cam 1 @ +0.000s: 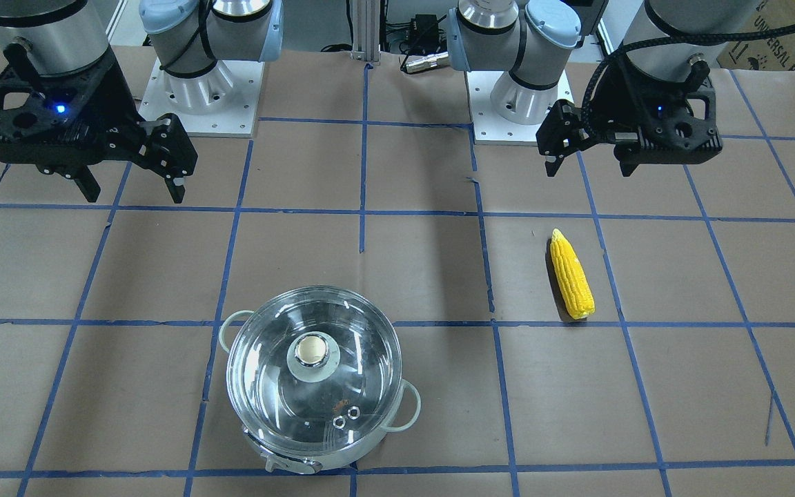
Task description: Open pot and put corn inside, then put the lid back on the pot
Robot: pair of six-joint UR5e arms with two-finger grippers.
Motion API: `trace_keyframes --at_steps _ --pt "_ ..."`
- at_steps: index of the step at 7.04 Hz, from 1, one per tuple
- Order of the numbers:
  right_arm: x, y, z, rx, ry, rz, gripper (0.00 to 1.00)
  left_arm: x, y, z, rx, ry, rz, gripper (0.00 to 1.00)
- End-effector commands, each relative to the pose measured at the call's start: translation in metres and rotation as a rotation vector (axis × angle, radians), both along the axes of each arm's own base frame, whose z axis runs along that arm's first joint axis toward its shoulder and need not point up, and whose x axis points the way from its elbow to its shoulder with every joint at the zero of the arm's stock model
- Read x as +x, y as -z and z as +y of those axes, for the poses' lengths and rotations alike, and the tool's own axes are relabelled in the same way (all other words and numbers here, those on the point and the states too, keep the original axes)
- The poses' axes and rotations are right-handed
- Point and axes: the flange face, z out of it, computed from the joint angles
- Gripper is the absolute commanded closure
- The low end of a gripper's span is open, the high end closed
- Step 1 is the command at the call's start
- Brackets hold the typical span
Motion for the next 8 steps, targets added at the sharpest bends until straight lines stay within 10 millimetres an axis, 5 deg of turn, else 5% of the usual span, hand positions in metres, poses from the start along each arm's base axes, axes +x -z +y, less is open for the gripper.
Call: trace_keyframes --at_steps 1,6,8 --pt "0.004 0.002 0.002 0.011 -0.010 0.001 0.00 0.000 -0.001 0.001 -0.001 0.000 0.000 0.00" --pt "0.004 0.001 0.006 0.046 -0.003 0.002 0.00 0.000 -0.001 0.001 -0.001 0.000 0.001 0.00" --pt "0.027 0.006 0.001 0.016 -0.021 0.000 0.00 0.000 -0.001 0.001 -0.001 0.000 0.000 0.00"
